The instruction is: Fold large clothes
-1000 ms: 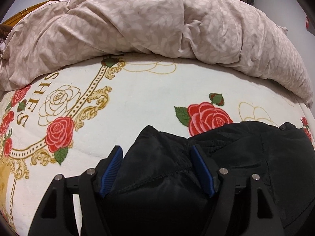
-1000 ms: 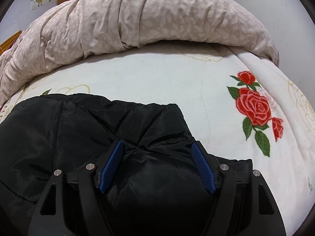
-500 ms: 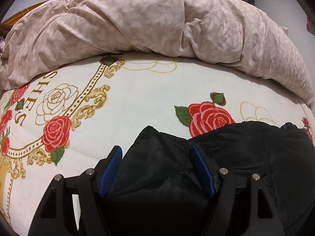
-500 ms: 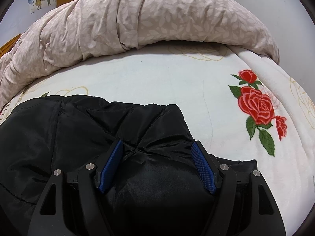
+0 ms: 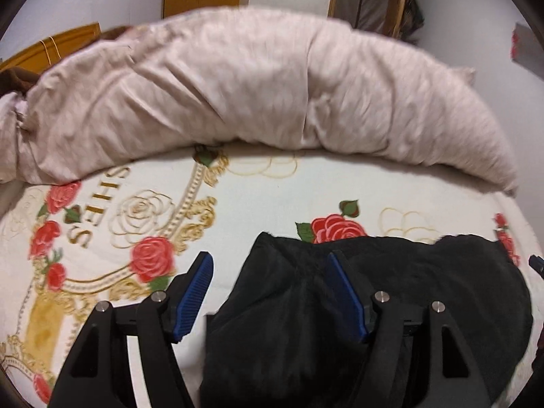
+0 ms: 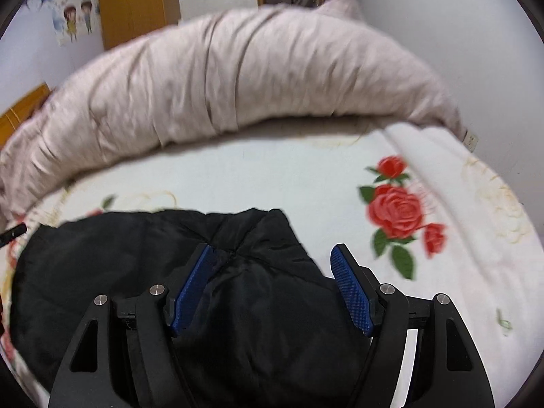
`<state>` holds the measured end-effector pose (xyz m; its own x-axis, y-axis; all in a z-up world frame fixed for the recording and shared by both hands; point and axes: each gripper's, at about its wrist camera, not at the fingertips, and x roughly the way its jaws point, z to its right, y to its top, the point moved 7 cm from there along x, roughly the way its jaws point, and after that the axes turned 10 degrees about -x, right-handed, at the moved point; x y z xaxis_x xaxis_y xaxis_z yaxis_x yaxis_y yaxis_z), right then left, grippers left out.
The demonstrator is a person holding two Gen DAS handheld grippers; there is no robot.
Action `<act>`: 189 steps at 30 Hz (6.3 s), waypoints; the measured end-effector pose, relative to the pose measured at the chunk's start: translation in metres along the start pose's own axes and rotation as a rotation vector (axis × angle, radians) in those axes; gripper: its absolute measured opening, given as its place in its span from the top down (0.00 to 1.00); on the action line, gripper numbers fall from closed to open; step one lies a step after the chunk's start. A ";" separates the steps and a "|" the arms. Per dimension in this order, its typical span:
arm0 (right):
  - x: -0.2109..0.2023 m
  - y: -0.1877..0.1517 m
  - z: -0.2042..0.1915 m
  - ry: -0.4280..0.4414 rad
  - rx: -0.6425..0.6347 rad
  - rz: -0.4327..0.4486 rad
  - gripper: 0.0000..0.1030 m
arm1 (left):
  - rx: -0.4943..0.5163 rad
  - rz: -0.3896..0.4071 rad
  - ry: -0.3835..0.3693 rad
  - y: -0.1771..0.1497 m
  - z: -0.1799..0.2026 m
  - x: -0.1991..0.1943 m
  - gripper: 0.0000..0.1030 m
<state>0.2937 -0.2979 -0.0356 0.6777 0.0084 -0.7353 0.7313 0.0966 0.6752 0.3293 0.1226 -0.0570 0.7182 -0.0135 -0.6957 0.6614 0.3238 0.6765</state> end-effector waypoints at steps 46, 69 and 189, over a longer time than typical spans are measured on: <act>0.039 -0.102 0.035 0.101 0.186 -0.243 0.12 | -0.205 -0.234 -0.016 -0.078 -0.062 0.038 0.35; 0.065 -0.103 0.021 0.321 0.205 -0.279 0.45 | -0.233 -0.294 -0.110 -0.088 -0.049 0.067 0.18; 0.056 0.015 -0.175 0.282 -0.108 -0.177 0.43 | -0.108 -0.088 0.036 0.022 -0.120 0.001 0.38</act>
<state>0.3287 -0.1215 -0.0772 0.4818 0.2555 -0.8382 0.8133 0.2256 0.5363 0.3185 0.2430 -0.0713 0.6485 -0.0129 -0.7611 0.6933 0.4228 0.5836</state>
